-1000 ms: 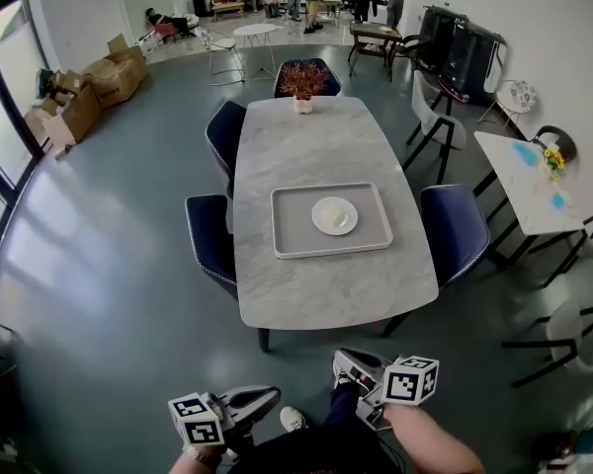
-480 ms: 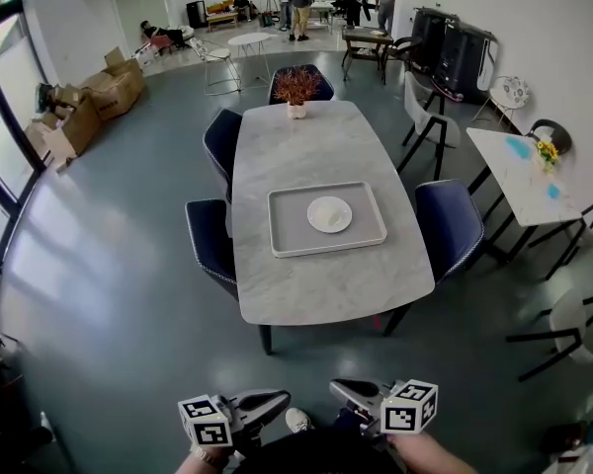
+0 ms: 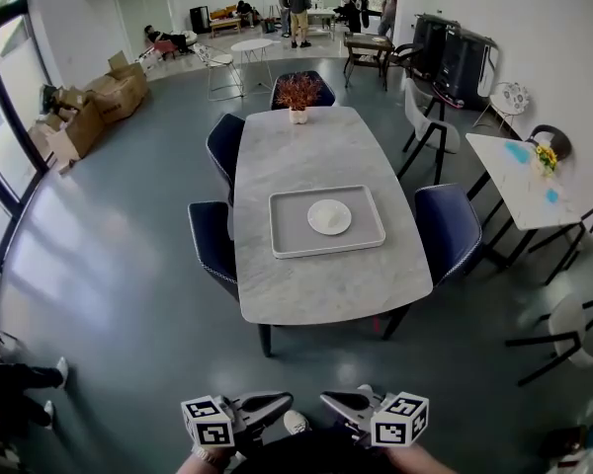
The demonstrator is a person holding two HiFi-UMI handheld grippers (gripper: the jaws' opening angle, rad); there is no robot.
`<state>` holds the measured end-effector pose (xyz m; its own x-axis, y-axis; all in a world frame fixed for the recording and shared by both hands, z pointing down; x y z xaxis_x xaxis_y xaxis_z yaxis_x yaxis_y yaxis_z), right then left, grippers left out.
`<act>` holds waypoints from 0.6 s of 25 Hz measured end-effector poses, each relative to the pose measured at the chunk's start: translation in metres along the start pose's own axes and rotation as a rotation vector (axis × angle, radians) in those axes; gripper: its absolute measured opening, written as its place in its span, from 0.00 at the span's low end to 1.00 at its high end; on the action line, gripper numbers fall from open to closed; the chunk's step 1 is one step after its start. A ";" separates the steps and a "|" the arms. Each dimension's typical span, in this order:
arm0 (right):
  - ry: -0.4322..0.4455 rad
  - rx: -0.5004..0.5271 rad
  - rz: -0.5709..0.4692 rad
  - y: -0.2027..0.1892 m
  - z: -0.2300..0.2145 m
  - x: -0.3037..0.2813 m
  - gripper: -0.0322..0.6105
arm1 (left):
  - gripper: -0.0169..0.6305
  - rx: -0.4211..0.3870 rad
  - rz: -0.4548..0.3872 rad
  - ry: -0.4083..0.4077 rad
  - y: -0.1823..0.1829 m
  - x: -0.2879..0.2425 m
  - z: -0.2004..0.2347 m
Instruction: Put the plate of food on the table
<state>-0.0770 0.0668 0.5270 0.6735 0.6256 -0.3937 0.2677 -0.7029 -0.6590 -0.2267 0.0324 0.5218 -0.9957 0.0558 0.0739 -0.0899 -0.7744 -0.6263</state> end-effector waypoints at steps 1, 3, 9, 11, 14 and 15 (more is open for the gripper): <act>0.000 -0.002 -0.004 0.000 0.002 0.000 0.06 | 0.04 0.000 -0.002 0.000 0.000 0.002 -0.001; 0.000 -0.003 -0.011 -0.001 0.003 0.002 0.06 | 0.04 -0.005 -0.005 0.000 0.000 0.004 -0.002; 0.020 0.006 -0.016 -0.006 0.006 0.000 0.06 | 0.04 -0.017 -0.013 0.000 -0.001 0.009 -0.008; 0.020 0.007 -0.008 -0.005 0.010 0.000 0.06 | 0.04 -0.015 -0.015 0.001 -0.002 0.011 -0.011; 0.030 0.007 -0.004 -0.008 0.010 -0.001 0.06 | 0.04 -0.010 -0.023 0.004 -0.005 0.014 -0.011; 0.027 0.008 -0.002 -0.009 0.010 0.000 0.06 | 0.04 -0.009 -0.026 0.005 -0.006 0.014 -0.011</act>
<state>-0.0860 0.0760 0.5267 0.6914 0.6179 -0.3745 0.2641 -0.6986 -0.6649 -0.2400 0.0448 0.5186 -0.9931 0.0793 0.0864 -0.1161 -0.7669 -0.6311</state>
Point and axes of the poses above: the fingertips, and each gripper's own axes: x backward along the fingers, z to its left, y out of its top, the point moved 5 cm from there along x, backward along the fingers, and after that the axes turned 10 degrees about -y, right-handed, at the moved point
